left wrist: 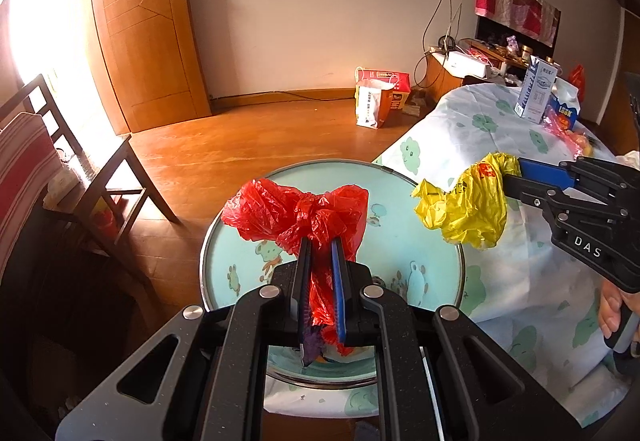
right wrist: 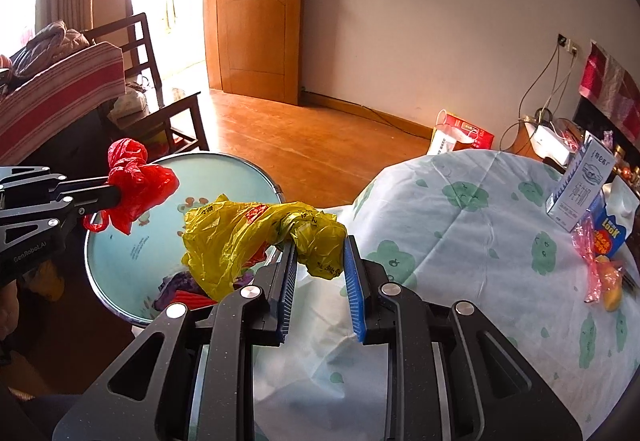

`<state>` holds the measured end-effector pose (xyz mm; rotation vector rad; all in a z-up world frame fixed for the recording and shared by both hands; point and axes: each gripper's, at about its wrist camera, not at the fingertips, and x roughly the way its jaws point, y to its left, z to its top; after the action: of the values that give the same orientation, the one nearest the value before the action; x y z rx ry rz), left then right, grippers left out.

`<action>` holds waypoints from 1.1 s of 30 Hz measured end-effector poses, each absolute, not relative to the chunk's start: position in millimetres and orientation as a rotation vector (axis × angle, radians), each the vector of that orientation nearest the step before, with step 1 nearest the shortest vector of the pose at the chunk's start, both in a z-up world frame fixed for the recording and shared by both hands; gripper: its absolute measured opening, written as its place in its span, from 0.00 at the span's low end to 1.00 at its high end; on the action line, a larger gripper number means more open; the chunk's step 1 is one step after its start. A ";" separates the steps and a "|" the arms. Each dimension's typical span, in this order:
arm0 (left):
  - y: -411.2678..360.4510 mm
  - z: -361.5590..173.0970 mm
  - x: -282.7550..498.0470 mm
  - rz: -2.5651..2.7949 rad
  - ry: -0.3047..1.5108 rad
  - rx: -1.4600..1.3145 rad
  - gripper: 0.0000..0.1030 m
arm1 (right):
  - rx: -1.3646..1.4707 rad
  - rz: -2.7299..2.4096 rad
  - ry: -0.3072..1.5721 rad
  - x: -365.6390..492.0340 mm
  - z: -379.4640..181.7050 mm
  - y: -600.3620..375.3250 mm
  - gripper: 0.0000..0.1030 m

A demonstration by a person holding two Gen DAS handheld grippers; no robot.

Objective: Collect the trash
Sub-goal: 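Carry the red bag and yellow bag over the light-blue bin, then open both tools to drop the red and yellow bags into the bin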

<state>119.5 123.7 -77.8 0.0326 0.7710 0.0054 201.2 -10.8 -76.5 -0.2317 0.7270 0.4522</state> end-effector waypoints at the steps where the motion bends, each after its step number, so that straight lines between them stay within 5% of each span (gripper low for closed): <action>1: 124.6 -77.8 119.6 0.008 0.771 0.031 0.09 | -0.232 0.454 0.727 201.2 -76.7 -10.6 0.24; 33: 138.7 -77.2 119.2 0.028 0.767 0.000 0.09 | -0.269 0.521 0.715 199.0 -74.0 12.6 0.24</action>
<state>119.2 138.7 -77.2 -0.0003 0.7674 0.0283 199.0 12.6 -74.0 -0.2688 0.7147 0.5215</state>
